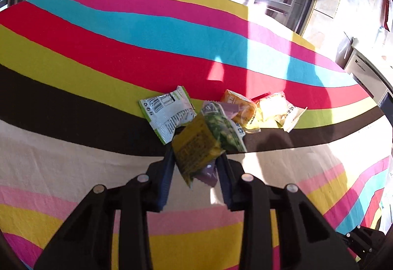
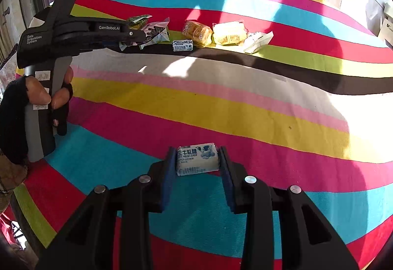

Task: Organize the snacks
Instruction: 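Grasp the small white milk candy box with the right gripper while the left gripper grasps the yellow-green snack bag, then carry the candy box and yellow-green bag to the white box and open both grippers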

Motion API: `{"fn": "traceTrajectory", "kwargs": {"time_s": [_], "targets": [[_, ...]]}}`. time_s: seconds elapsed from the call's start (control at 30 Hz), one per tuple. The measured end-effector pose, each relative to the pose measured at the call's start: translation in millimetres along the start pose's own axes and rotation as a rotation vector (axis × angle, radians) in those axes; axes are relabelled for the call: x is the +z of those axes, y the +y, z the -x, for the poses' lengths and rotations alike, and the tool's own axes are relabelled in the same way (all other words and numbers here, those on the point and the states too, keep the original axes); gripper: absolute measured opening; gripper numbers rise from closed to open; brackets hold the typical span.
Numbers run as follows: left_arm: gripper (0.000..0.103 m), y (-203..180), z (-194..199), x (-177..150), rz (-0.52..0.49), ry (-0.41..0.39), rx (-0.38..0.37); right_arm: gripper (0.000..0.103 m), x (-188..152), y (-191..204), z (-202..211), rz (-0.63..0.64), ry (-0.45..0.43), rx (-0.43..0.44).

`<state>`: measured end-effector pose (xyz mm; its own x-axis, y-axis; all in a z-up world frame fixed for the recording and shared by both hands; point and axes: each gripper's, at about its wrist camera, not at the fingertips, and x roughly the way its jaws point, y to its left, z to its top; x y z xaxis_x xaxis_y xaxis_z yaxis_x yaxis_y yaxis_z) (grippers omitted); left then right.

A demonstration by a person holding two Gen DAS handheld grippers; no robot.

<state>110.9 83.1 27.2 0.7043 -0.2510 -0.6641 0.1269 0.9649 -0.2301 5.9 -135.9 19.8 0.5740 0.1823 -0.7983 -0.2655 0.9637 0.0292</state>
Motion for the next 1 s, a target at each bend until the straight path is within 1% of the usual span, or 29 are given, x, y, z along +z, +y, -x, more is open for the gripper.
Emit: {"fn": "traceTrajectory", "kwargs": {"time_s": [0.1, 0.2, 0.27, 0.3, 0.33, 0.37, 0.4, 0.47, 0.63, 0.67, 0.7, 0.73, 0.8, 0.87, 0.97, 1.0], "targets": [[0.035, 5, 30, -16, 0.004, -0.015, -0.016, 0.035, 0, 0, 0, 0.000, 0.000, 0.000], [0.035, 21, 49, -34, 0.060, 0.034, -0.020, 0.035, 1, 0, 0, 0.001, 0.000, -0.002], [0.035, 22, 51, -47, 0.037, 0.112, -0.014, 0.035, 1, 1, 0, 0.003, 0.000, -0.008], [0.037, 24, 52, -52, 0.028, 0.135, -0.002, 0.035, 1, 1, -1, 0.003, 0.000, -0.009], [0.038, 25, 54, -58, 0.036, 0.132, 0.023, 0.035, 1, 1, -1, 0.003, 0.000, -0.009], [0.044, 29, 55, -60, 0.040, 0.120, 0.041, 0.035, 1, 1, -1, 0.002, 0.000, -0.009], [0.052, 33, 56, -60, 0.041, 0.108, 0.056, 0.035, 1, 1, -1, 0.002, -0.001, -0.009], [0.055, 44, 52, -58, 0.065, 0.105, 0.046, 0.035, 1, 0, -1, 0.003, -0.001, -0.011], [0.055, 51, 43, -50, 0.108, 0.106, 0.012, 0.035, 0, 0, -1, 0.002, -0.001, -0.013], [0.059, 53, 42, -49, 0.123, 0.108, 0.005, 0.035, 0, 0, -1, 0.003, -0.001, -0.013], [0.066, 55, 41, -47, 0.140, 0.105, 0.005, 0.035, 0, 0, -1, 0.003, -0.001, -0.013], [0.069, 58, 40, -46, 0.161, 0.100, 0.007, 0.035, 0, 0, -1, 0.002, -0.001, -0.012], [0.076, 65, 38, -43, 0.209, 0.101, -0.017, 0.035, 0, 0, -1, 0.001, -0.001, -0.011], [0.078, 67, 36, -39, 0.234, 0.102, -0.024, 0.035, 0, 0, -1, 0.002, -0.001, -0.011], [0.078, 65, 28, -32, 0.233, 0.116, -0.021, 0.035, 0, -1, -1, 0.001, -0.001, -0.011], [0.078, 63, 24, -29, 0.231, 0.120, -0.009, 0.035, 0, 0, -1, 0.001, -0.001, -0.011]]}}
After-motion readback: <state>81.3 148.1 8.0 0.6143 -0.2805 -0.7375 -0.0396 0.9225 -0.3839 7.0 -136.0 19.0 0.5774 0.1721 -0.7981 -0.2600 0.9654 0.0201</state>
